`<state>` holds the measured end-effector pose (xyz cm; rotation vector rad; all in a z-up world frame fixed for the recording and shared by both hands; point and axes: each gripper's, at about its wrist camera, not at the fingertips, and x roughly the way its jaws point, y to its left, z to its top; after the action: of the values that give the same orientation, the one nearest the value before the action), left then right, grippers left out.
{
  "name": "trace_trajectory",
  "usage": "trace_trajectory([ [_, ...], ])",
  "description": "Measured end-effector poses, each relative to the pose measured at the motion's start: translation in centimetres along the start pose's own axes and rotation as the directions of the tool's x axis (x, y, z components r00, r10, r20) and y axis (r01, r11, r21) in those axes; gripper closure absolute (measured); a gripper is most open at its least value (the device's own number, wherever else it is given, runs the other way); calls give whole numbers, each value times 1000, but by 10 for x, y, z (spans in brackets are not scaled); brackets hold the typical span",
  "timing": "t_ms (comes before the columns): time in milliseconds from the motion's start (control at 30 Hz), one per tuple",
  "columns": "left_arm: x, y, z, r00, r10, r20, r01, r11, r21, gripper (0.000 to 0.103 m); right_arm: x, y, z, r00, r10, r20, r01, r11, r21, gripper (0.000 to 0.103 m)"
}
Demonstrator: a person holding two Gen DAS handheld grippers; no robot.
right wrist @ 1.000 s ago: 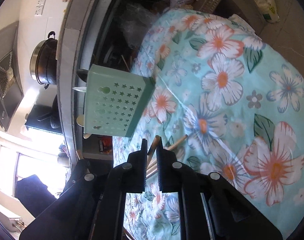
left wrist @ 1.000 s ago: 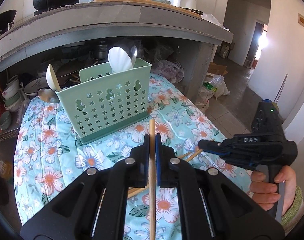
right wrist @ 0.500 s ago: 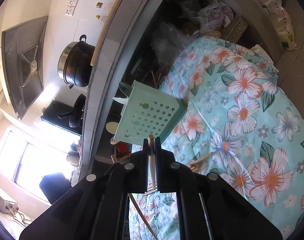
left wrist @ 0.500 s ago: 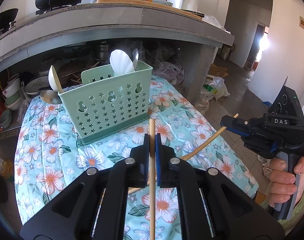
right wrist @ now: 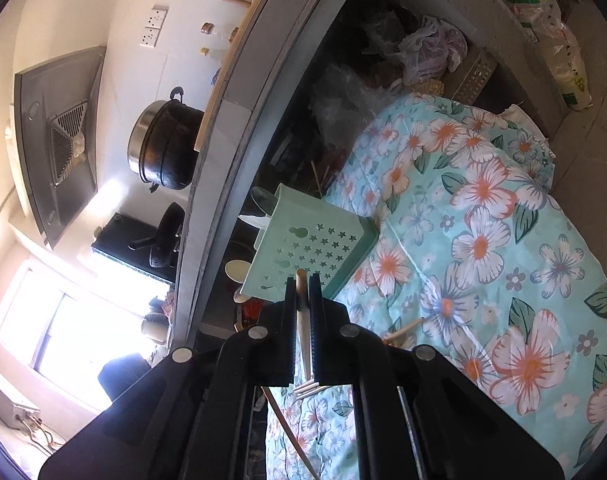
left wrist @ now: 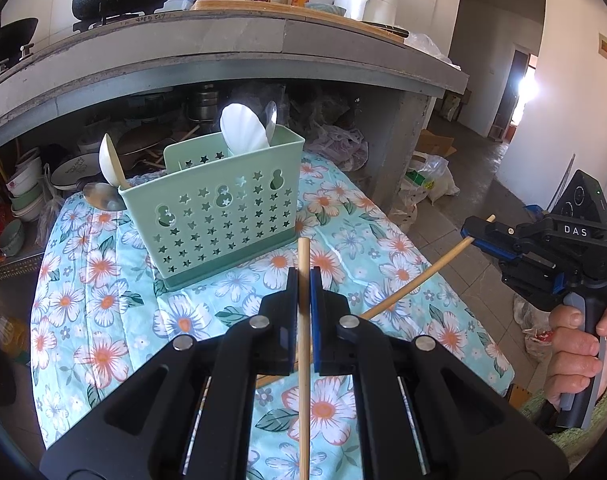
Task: Organize utensils
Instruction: 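Drop a chopstick into the green holder with the left tool while the right tool lifts another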
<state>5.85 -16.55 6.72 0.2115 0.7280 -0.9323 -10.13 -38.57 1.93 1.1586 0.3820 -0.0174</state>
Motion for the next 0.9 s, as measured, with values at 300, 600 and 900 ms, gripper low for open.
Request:
trace_trajectory([
  [300,-22,7,26,997,-13,70,14,1000,-10,99,-15,-4,7,999,4,39,-4,1000,5,97],
  [600,-55,27,99,955,46,291,-32,998,-55,99,-30,-13,15,996,-2,87,-1,1000,28,97],
  [900,-49,53,177,860,159,485,-86,982,-169,99,-31,-14,17,996,-8,93,4,999,35,97],
])
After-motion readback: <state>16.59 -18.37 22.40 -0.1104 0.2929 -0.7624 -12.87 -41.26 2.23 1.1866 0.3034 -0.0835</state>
